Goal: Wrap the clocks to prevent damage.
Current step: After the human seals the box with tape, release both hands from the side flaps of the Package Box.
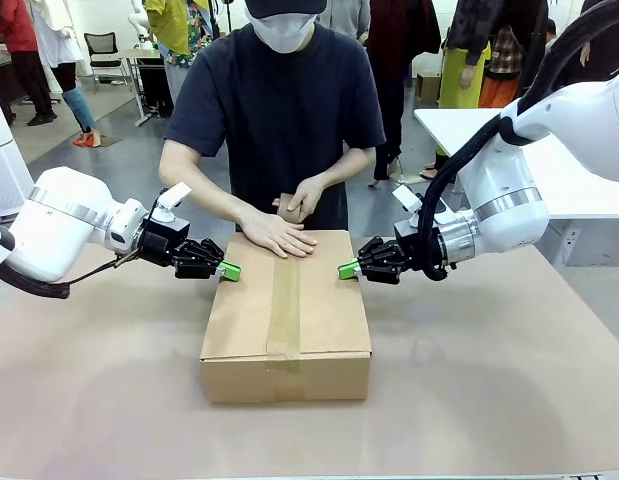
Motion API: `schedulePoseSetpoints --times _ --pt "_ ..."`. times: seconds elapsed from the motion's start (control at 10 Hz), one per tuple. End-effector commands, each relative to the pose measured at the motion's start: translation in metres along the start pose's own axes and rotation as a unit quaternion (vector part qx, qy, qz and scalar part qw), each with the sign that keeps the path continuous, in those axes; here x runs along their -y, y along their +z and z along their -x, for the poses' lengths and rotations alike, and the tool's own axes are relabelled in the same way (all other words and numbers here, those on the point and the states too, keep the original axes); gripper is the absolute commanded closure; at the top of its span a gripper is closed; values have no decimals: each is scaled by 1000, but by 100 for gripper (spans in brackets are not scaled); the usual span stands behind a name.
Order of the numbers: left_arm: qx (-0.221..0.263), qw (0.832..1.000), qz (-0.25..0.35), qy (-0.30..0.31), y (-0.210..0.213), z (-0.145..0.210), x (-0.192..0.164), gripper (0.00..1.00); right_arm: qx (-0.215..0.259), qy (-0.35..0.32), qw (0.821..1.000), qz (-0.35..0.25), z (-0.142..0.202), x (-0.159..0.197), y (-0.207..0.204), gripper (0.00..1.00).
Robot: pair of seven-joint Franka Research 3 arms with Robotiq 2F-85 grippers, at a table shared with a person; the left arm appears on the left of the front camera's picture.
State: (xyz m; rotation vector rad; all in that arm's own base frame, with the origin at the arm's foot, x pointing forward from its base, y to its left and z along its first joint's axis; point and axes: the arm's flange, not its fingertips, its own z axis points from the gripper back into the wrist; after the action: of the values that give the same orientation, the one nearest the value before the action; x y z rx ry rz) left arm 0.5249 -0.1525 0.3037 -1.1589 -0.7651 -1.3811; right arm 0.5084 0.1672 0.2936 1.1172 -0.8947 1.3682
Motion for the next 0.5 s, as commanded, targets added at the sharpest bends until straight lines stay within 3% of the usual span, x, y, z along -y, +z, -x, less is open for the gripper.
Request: schedulePoseSetpoints --times 0.0,0.4 --pt "-4 1000 -2 0 -2 1 0 100 -1 -1 1000 2 2 -1 -1 99" --pt "-4 1000 -2 0 -2 1 0 100 -1 -1 1000 2 2 -1 -1 99"
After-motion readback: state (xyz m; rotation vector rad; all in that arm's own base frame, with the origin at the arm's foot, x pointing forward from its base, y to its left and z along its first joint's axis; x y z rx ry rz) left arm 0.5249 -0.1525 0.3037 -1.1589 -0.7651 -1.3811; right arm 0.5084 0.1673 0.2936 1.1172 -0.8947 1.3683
